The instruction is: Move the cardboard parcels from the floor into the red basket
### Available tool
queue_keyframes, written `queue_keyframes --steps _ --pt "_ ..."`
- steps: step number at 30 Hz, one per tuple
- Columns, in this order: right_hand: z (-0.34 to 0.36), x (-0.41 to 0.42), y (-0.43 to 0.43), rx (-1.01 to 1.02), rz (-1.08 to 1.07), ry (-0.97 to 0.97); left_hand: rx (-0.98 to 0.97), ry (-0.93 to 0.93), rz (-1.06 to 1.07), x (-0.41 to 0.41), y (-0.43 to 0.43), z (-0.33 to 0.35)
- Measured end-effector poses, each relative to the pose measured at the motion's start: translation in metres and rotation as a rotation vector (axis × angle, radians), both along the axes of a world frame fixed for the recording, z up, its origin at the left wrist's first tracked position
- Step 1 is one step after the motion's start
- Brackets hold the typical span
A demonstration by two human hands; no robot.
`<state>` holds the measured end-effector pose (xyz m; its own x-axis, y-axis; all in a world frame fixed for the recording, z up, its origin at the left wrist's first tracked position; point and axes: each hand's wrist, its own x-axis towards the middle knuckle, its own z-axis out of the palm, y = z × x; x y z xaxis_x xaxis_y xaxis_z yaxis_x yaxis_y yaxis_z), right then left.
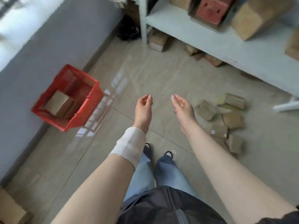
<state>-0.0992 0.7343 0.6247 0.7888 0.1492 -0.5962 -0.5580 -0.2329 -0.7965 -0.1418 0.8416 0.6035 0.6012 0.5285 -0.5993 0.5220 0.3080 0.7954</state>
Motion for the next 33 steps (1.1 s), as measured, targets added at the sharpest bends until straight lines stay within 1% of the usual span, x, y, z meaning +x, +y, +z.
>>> queue_keyframes --steps 4,9,13,16,19,25,28,33 --pt "0.007 0.01 -0.076 -0.017 -0.198 -0.004 -0.055 -0.051 -0.219 0.034 -0.073 0.013" --pt "0.008 0.01 -0.159 -0.059 -0.428 -0.04 -0.096 -0.058 -0.465 0.063 -0.154 0.014" --pt "0.007 -0.004 -0.228 -0.12 -0.591 -0.021 -0.076 -0.058 -0.647 0.069 -0.221 0.011" --pt "0.001 -0.021 -0.283 -0.13 -0.676 0.007 -0.041 -0.045 -0.759 0.07 -0.273 0.005" --pt "-0.008 -0.037 -0.34 -0.089 -0.789 0.016 -0.036 -0.016 -0.818 0.068 -0.326 0.0" --pt "-0.024 -0.062 -0.447 -0.094 -0.883 0.019 -0.02 0.012 -0.873 0.061 -0.421 -0.009" --pt "-0.029 -0.061 -0.482 -0.087 -0.902 0.025 -0.018 0.006 -0.874 0.063 -0.455 -0.011" --pt "-0.032 -0.037 -0.519 -0.075 -0.854 0.03 0.021 0.024 -0.904 0.08 -0.487 -0.013"
